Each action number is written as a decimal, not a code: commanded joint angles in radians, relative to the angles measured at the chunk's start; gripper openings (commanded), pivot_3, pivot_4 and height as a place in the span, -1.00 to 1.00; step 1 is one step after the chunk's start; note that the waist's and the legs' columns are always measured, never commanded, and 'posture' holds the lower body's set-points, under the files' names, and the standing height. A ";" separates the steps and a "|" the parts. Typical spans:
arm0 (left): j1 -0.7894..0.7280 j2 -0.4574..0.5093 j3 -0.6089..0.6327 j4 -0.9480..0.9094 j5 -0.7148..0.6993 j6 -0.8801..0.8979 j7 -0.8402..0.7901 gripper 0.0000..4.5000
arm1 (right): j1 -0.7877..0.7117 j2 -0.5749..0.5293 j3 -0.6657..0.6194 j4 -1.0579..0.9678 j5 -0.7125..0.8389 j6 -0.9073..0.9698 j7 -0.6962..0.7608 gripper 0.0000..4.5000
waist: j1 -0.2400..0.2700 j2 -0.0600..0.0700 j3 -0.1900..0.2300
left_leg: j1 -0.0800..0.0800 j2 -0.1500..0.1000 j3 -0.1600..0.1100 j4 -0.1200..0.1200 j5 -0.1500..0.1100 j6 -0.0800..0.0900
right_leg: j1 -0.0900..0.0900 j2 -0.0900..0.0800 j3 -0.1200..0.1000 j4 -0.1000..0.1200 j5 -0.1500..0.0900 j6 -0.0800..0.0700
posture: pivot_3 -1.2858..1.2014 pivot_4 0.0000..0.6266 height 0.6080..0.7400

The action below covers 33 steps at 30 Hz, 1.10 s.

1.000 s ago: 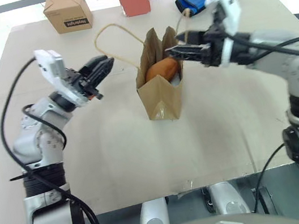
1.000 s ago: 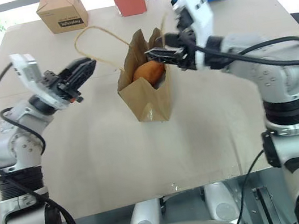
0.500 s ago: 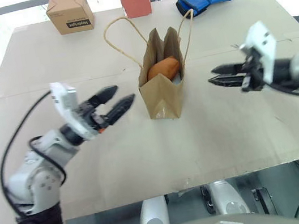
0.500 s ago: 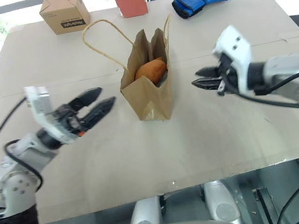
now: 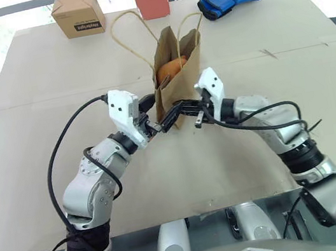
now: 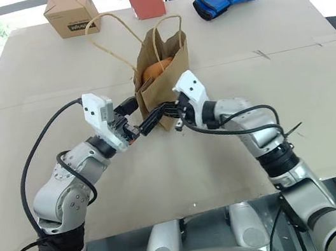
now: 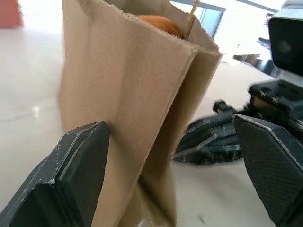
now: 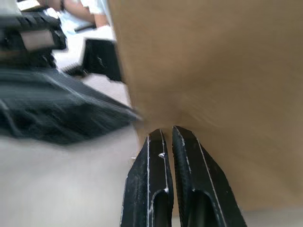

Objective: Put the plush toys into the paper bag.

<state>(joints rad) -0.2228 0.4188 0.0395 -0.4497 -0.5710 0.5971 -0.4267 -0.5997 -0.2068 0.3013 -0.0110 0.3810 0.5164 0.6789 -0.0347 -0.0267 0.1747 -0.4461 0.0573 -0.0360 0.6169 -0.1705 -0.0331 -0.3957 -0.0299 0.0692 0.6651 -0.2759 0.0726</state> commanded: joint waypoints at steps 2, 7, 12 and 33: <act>-0.023 -0.034 -0.011 -0.007 0.082 -0.017 0.085 1.00 | -0.029 0.047 -0.006 0.061 -0.038 -0.071 0.013 -0.98 | 0.002 0.000 0.000 | 0.000 0.000 0.000 0.000 0.000 0.000 | 0.000 0.000 0.000 0.000 0.000 0.000 | 0.03 -0.52 1.00; -0.077 -0.099 -0.030 0.076 0.148 -0.045 0.131 0.77 | 0.022 0.033 -0.014 0.022 -0.049 -0.072 0.033 -1.00 | 0.008 0.000 0.000 | 0.000 0.000 0.000 0.000 0.000 0.000 | 0.000 0.000 0.000 0.000 0.000 0.000 | 0.03 -0.52 1.00; -0.086 -0.105 -0.027 0.133 0.162 -0.126 0.057 0.19 | 0.117 -0.038 -0.034 -0.173 -0.081 -0.151 0.033 -1.00 | 0.012 0.000 0.000 | 0.000 0.000 0.000 0.000 0.000 0.000 | 0.000 0.000 -0.001 0.000 0.000 0.000 | 0.03 -0.52 1.00; -0.579 0.253 0.003 1.243 0.207 -0.930 -1.177 -1.00 | 0.469 -0.443 -0.398 -0.562 0.098 -0.081 0.109 0.98 | 0.013 0.000 -0.001 | -0.001 0.000 0.001 0.001 0.000 0.000 | 0.001 0.000 -0.001 -0.001 0.000 0.000 | 0.03 -0.52 1.00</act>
<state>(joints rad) -0.7865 0.6637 0.0329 0.7665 -0.3725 -0.2896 -1.5706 -0.1287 -0.6546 -0.0822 -0.5373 0.4725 0.4532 0.8011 -0.0213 -0.0265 0.1742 -0.4471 0.0570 -0.0357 0.6182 -0.1707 -0.0325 -0.3949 -0.0301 0.0682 0.6642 -0.2759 0.0729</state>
